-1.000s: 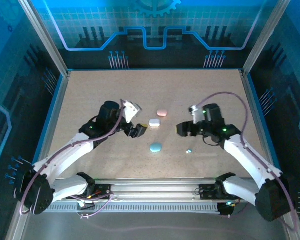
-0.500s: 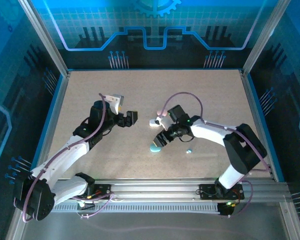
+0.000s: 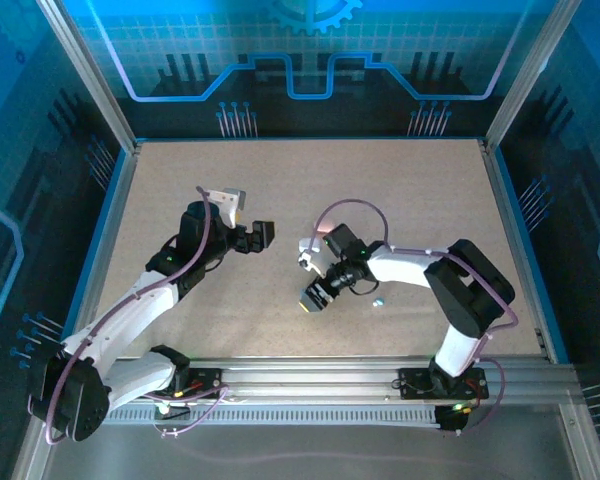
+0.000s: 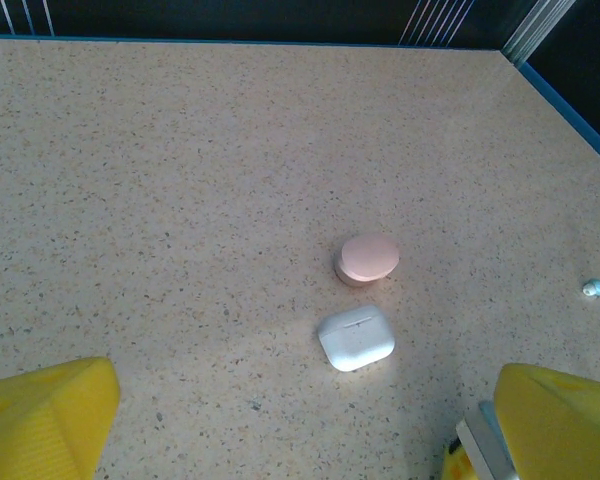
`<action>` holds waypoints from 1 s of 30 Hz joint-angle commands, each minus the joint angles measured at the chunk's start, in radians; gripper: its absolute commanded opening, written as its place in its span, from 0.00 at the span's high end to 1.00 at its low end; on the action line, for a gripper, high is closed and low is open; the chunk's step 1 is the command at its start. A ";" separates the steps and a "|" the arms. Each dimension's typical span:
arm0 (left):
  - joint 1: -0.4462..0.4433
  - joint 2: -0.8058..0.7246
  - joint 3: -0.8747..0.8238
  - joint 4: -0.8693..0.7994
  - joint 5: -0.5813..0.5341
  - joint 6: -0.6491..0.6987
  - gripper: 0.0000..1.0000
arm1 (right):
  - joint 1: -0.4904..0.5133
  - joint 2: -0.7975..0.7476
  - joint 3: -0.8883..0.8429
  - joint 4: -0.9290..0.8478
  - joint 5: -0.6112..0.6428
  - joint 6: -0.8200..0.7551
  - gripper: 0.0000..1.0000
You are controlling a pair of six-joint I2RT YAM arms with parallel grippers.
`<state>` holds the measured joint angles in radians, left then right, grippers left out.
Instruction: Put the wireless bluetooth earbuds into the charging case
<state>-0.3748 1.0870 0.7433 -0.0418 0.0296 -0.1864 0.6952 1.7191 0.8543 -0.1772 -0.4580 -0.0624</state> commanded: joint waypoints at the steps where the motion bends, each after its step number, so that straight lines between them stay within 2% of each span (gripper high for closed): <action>1: 0.010 0.018 -0.011 0.027 -0.007 -0.022 0.03 | 0.048 -0.053 -0.068 0.089 0.094 -0.012 0.25; 8: 0.012 0.027 -0.011 0.026 -0.004 -0.022 0.03 | 0.115 -0.129 -0.185 0.216 0.267 -0.095 0.30; 12: 0.012 0.029 -0.012 0.027 -0.003 -0.026 0.04 | 0.133 -0.129 -0.221 0.275 0.383 -0.122 0.38; 22: 0.013 0.028 -0.010 0.023 0.018 -0.044 0.05 | 0.186 -0.112 -0.240 0.340 0.435 -0.170 0.59; 26: 0.012 0.031 0.005 0.017 0.056 -0.064 0.10 | 0.176 -0.248 -0.261 0.360 0.436 -0.139 0.61; 30: 0.008 0.040 0.034 0.052 0.195 -0.107 0.18 | 0.137 -0.458 -0.253 0.325 0.416 -0.142 0.61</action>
<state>-0.3698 1.1152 0.7433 -0.0277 0.1032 -0.2481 0.8574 1.3838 0.5888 0.1154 -0.0433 -0.2070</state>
